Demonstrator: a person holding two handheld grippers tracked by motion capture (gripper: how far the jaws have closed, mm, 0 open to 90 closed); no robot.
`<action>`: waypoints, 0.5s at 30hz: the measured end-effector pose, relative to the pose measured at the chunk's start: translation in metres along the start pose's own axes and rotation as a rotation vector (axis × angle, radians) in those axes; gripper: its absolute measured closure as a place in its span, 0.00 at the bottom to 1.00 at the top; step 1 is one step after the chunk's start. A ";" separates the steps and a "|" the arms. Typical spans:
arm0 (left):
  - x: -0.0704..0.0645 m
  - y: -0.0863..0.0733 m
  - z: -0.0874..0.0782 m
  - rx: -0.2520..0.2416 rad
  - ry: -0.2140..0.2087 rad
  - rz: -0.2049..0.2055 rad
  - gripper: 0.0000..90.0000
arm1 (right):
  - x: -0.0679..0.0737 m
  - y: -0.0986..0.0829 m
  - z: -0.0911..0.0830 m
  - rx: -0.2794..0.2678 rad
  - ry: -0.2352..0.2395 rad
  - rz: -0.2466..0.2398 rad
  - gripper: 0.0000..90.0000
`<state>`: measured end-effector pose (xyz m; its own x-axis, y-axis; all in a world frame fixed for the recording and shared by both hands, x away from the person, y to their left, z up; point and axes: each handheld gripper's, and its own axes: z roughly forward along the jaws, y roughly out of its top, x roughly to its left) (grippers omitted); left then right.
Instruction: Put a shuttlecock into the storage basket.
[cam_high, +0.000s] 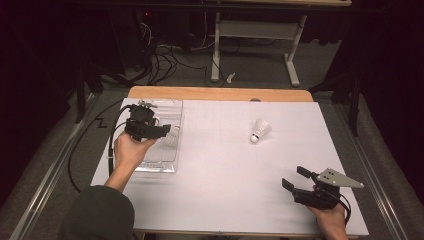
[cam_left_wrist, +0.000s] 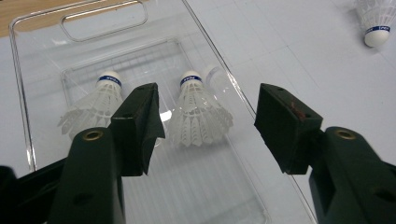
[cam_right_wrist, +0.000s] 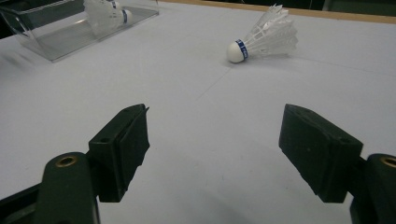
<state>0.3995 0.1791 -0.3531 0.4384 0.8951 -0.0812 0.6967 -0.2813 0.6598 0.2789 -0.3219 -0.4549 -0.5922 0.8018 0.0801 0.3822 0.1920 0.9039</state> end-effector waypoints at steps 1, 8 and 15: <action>0.000 0.000 0.000 0.000 0.001 0.000 0.45 | 0.000 0.000 0.000 0.000 0.000 0.000 0.27; -0.004 -0.005 -0.004 -0.011 -0.007 -0.002 0.43 | 0.000 0.000 0.000 0.000 -0.001 0.001 0.27; -0.008 -0.007 -0.008 -0.017 -0.015 0.019 0.43 | 0.000 0.000 0.000 0.000 -0.001 0.001 0.27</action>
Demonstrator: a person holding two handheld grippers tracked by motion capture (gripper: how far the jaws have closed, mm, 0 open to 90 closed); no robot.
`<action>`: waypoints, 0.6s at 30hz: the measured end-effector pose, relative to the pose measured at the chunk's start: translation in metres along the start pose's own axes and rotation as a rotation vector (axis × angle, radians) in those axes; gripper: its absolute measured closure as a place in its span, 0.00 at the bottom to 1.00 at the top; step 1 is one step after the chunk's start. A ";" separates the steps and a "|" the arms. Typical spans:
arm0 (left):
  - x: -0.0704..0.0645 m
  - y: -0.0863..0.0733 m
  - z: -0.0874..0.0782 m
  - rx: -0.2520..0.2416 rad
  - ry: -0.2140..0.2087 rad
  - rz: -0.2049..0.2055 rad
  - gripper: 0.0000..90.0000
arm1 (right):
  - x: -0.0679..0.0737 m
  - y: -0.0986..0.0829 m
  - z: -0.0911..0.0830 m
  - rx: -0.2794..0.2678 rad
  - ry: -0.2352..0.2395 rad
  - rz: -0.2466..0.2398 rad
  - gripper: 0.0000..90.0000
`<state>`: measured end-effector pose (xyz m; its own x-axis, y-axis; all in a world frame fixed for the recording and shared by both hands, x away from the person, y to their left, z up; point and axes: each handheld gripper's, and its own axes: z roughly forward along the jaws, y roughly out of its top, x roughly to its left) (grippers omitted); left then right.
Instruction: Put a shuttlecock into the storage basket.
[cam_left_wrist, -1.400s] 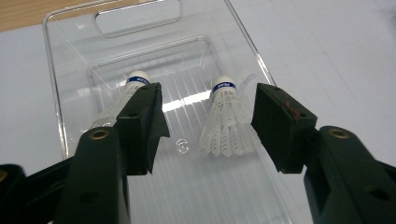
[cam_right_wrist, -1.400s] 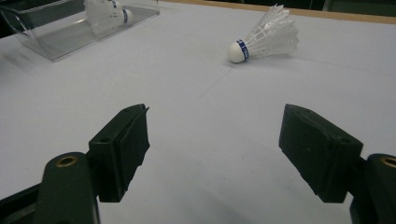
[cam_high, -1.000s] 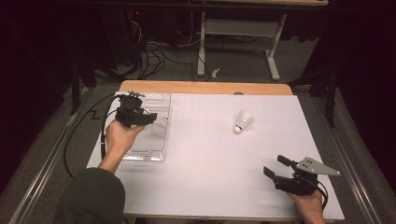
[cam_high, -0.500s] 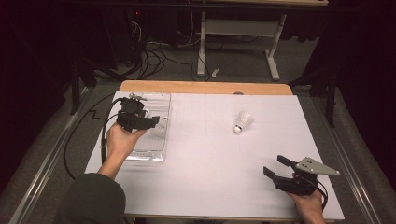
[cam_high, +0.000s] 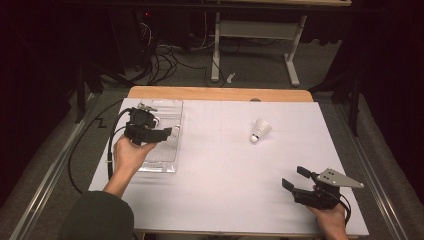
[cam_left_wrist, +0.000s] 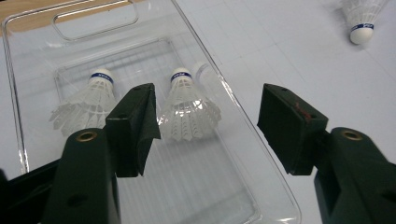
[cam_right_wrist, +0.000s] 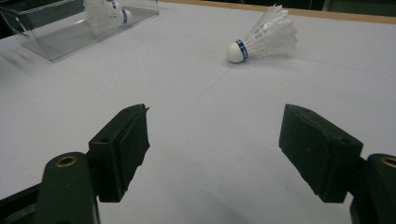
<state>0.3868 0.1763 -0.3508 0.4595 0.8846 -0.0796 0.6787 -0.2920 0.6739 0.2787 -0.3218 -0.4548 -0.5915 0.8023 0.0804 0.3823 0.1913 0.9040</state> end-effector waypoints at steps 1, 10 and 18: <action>-0.001 0.000 -0.001 -0.004 -0.003 0.000 0.43 | 0.000 0.000 0.000 0.000 0.000 -0.002 0.27; -0.006 -0.002 -0.005 -0.018 -0.017 0.011 0.44 | 0.000 0.000 0.000 -0.002 0.001 -0.003 0.27; -0.008 -0.010 -0.006 -0.030 -0.040 0.003 0.44 | 0.000 0.000 0.000 -0.002 0.001 -0.002 0.27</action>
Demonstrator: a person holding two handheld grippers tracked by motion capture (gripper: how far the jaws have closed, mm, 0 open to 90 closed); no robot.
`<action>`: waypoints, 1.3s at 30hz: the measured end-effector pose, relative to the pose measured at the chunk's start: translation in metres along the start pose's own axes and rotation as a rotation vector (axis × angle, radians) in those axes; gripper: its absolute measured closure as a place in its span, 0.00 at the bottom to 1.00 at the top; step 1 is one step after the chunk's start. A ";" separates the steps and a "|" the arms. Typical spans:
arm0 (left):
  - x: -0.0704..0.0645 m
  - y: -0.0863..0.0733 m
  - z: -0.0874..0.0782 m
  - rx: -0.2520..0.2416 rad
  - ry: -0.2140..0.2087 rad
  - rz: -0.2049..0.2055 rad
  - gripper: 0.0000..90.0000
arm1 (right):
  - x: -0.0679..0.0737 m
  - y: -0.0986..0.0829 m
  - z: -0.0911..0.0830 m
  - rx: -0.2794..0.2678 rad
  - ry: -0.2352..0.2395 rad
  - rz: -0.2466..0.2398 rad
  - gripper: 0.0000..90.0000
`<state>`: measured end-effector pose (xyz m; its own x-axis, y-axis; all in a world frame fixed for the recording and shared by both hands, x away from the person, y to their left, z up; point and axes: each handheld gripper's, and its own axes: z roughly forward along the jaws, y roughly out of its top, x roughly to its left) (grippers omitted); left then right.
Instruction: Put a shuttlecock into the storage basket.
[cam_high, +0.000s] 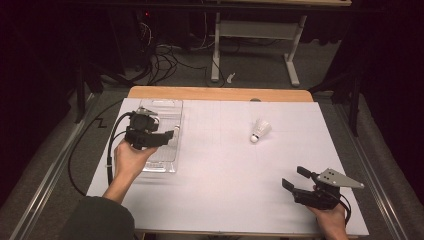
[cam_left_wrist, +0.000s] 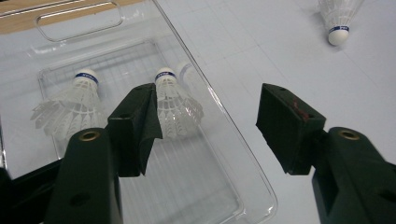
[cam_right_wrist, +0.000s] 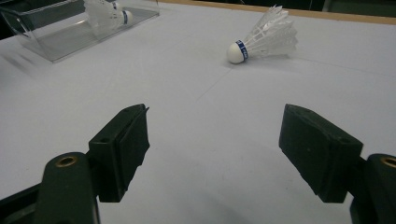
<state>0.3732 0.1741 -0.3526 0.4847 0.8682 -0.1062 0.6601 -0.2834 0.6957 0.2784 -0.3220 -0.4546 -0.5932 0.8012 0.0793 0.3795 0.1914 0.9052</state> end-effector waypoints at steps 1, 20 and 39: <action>0.000 -0.001 0.000 -0.004 -0.001 -0.002 0.44 | 0.000 0.000 0.000 0.000 0.000 0.000 0.27; 0.002 -0.028 -0.006 -0.048 -0.024 -0.045 0.43 | 0.000 0.000 0.000 0.000 0.002 -0.002 0.27; -0.002 -0.057 -0.014 -0.122 -0.040 -0.038 0.44 | 0.000 0.000 0.001 0.001 0.001 -0.001 0.27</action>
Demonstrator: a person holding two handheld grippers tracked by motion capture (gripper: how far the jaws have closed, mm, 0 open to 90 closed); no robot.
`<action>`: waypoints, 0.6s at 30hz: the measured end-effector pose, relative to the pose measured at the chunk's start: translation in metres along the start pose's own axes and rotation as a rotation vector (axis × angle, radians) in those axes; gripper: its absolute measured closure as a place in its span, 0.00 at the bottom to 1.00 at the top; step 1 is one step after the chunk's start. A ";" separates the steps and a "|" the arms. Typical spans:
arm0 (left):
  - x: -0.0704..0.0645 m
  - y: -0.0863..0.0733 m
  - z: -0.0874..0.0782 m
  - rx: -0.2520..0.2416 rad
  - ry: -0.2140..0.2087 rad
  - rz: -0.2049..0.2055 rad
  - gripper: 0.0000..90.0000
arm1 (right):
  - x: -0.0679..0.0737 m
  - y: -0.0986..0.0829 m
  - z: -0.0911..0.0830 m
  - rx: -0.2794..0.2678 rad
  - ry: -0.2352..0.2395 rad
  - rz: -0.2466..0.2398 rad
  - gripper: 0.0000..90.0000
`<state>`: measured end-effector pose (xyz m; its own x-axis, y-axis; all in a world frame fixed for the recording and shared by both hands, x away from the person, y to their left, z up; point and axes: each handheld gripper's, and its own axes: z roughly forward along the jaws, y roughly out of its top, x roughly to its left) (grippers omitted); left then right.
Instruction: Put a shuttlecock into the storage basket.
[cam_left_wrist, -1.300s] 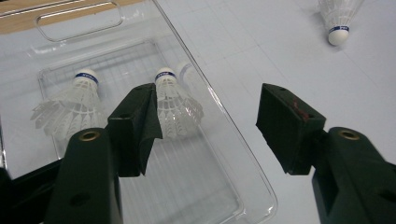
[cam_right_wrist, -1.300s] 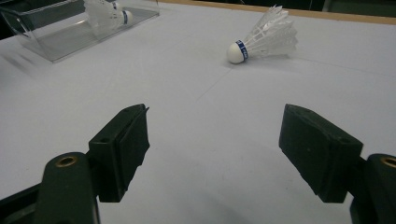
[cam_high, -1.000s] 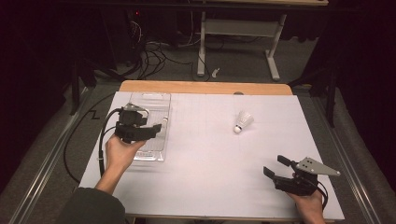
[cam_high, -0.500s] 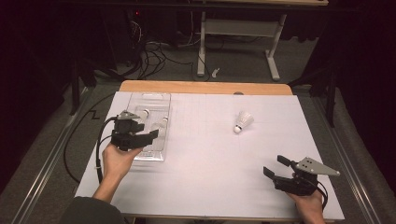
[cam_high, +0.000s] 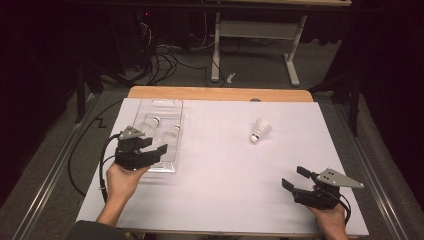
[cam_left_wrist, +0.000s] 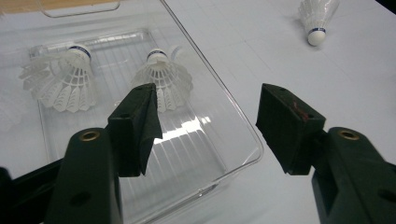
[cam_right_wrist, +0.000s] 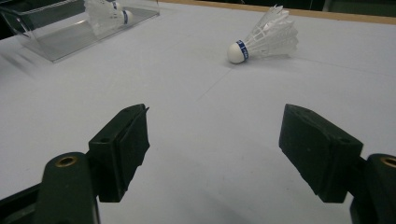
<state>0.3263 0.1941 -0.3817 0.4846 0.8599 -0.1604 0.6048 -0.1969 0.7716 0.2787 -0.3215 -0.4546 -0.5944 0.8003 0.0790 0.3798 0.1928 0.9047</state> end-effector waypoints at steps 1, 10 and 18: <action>-0.001 -0.002 0.000 -0.004 -0.002 0.001 0.44 | 0.000 0.000 0.000 0.000 0.000 0.000 0.27; -0.002 -0.016 0.001 -0.028 -0.008 -0.004 0.44 | 0.000 0.000 -0.001 -0.004 -0.003 0.000 0.27; -0.003 -0.026 -0.004 -0.061 -0.013 0.005 0.44 | 0.000 0.000 -0.001 -0.003 -0.003 0.002 0.27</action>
<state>0.3064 0.1980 -0.3992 0.4958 0.8528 -0.1644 0.5630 -0.1715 0.8085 0.2779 -0.3215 -0.4542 -0.5912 0.8026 0.0792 0.3785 0.1894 0.9060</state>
